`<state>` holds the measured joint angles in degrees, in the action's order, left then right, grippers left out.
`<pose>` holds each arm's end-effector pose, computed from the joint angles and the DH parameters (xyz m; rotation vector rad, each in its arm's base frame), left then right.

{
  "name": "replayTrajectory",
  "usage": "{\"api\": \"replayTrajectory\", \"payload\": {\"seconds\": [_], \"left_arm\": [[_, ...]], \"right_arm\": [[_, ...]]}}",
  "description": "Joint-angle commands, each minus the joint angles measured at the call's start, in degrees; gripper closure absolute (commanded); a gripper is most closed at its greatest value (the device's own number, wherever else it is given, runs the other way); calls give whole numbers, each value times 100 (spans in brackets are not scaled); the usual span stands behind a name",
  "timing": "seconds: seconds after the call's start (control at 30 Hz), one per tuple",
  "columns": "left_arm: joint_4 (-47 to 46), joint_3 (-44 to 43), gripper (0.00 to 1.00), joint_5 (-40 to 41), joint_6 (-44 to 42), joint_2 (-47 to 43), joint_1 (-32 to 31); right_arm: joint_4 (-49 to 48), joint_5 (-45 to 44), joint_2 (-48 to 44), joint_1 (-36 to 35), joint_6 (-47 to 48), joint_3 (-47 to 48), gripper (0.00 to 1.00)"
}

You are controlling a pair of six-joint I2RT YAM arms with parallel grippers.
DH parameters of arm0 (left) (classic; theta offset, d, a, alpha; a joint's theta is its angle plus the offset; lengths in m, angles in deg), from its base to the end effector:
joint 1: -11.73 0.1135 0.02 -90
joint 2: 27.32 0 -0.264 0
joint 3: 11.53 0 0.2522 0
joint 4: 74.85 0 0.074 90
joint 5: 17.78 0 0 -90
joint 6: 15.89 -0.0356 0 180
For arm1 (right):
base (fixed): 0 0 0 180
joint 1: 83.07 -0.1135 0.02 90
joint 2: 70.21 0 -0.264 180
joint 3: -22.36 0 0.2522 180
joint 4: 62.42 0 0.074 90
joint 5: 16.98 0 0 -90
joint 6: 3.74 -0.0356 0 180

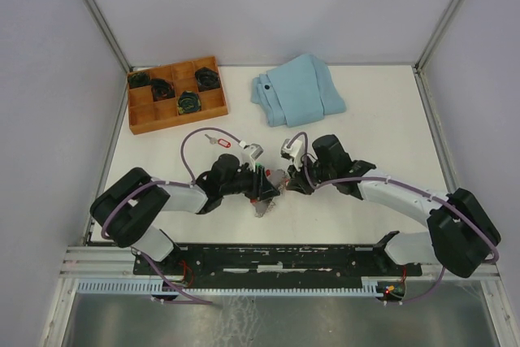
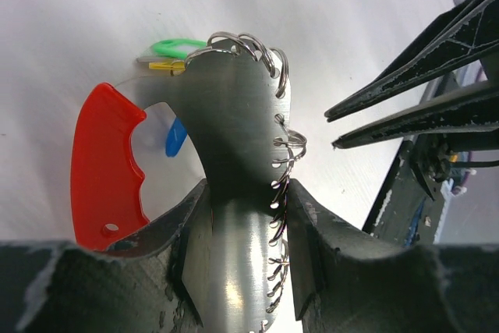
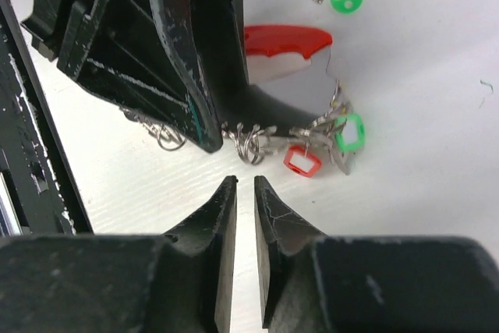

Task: Put the keys on the keyring

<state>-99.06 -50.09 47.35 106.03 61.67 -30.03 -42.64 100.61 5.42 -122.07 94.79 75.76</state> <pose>0.1925 -0.1919 0.1361 0.4888 2.1634 -1.2075 0.1966 0.1804 0.2032 -1.1708 2.0277 0.8237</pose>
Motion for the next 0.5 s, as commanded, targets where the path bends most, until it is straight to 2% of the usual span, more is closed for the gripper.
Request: {"api": "replayTrajectory", "payload": {"seconds": [0.0, 0.1, 0.23, 0.37, 0.47], "left_arm": [[449, -340, 75, 489, -615, -381, -118], [880, -476, 76, 785, -971, -509, -259], [1312, -593, 77, 1088, -1352, -608, -383], [1607, -701, 77, 1313, -1547, -679, -440], [1720, -750, 78, 1447, -1605, -714, -511]], "right_arm": [[-90, -296, -392, -29, -323, -132, 75], [28, -640, -600, -29, -558, -157, 69], [13, -1063, -734, -31, -813, -95, 68], [-188, -1038, -572, -30, -914, -44, 68], [-481, -1062, -368, -28, -1334, -48, 66]]}}
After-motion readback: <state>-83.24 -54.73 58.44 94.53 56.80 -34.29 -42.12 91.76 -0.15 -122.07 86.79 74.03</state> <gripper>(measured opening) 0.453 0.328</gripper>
